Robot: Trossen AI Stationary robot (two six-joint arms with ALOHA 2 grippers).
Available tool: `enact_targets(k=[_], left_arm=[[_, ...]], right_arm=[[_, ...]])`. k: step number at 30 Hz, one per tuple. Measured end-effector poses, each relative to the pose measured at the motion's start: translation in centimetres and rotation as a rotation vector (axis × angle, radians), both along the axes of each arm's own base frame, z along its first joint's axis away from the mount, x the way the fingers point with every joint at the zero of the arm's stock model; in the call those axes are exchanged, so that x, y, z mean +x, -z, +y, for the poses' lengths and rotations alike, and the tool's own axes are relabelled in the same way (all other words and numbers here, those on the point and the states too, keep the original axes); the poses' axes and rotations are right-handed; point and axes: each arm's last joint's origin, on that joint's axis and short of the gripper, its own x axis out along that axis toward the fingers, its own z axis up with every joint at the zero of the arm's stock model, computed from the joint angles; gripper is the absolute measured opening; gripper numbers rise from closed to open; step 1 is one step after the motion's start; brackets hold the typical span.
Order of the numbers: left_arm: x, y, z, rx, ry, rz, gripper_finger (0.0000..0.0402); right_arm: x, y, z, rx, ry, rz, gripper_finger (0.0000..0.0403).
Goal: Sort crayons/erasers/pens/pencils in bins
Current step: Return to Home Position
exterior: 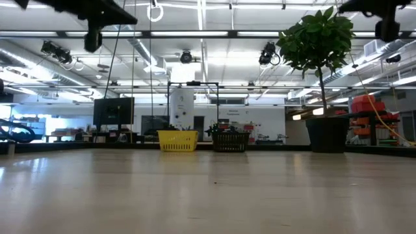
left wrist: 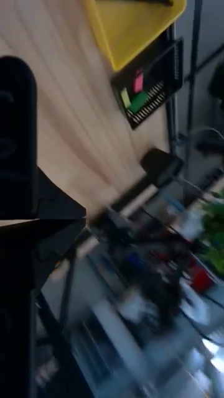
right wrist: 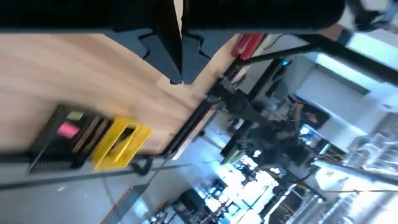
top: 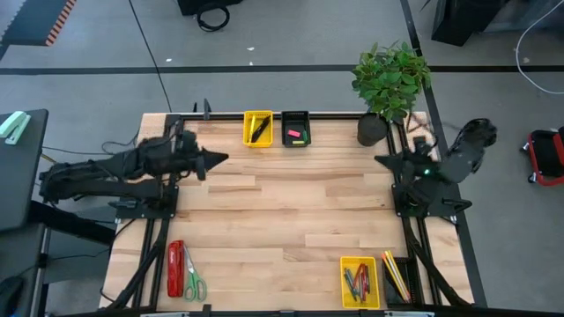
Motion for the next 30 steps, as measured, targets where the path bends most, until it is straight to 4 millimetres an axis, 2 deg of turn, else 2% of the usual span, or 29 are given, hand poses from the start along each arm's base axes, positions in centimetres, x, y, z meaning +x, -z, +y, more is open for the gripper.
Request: enact_targets(k=[4, 7, 11, 18, 19, 24, 28, 30], left_arm=[[-1.0, 3.4, -0.3, -0.056, -0.002, -0.116, 0.0005], [-1.4, 5.1, -0.3, -0.079, -0.005, -0.178, 0.0004], [-2.0, 6.7, -0.4, -0.071, 0.003, -0.247, 0.0004], [-2.7, 11.5, -0.7, -0.121, 0.058, -0.359, 0.0003], [-2.8, 12.2, -0.7, -0.148, 0.062, -0.378, 0.0003], [-2.7, 11.9, -1.1, -0.151, 0.12, -0.366, 0.0006], [-2.7, 11.5, -1.2, -0.141, 0.12, -0.406, 0.0004], [-2.8, 11.2, -1.2, -0.136, 0.116, -0.438, 0.0004]], right_arm=[[0.9, 4.8, 1.0, 0.053, 0.004, 0.024, 0.001], [1.3, 7.4, 1.4, 0.12, 0.021, 0.004, 0.001], [1.5, 9.1, 1.6, 0.164, 0.011, -0.057, 0.001], [1.7, 12.3, 1.7, 0.191, -0.018, -0.093, 0.001], [1.8, 12.7, 1.8, 0.208, -0.028, -0.112, 0.001], [2.5, 14.0, 2.3, 0.2, -0.088, -0.242, 0.001], [2.8, 13.2, 1.8, 0.15, -0.054, -0.291, 0.001], [2.9, 11.9, 1.4, 0.114, -0.076, -0.382, 0.001]])
